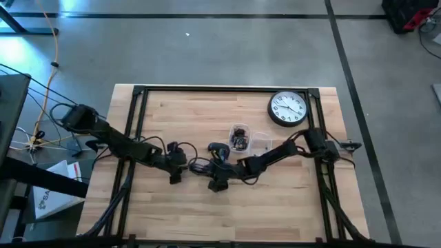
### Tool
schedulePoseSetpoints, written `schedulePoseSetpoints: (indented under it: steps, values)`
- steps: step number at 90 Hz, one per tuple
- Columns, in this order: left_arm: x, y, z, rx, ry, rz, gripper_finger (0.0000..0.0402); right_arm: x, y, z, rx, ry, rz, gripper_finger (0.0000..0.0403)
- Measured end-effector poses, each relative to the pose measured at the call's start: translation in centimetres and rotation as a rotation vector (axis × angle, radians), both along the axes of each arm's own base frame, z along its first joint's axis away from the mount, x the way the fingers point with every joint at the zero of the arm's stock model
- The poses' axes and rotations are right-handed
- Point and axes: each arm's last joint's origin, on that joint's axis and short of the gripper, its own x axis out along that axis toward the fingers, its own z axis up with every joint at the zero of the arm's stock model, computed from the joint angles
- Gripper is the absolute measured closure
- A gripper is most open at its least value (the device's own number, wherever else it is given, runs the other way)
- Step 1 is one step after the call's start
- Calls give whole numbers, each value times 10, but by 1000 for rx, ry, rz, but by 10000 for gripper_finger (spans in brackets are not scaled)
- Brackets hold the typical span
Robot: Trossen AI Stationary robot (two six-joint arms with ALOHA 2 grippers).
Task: Insert battery
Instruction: Insert the silver battery into the remote battery compartment
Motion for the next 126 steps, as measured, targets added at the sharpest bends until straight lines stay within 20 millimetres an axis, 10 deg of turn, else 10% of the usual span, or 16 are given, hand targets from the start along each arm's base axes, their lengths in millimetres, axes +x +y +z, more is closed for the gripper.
schedulePoseSetpoints:
  steps: [126]
  values:
    - [3,-2,1,-22,-31,-31,238,5,-7,-4,56,-25,47,364]
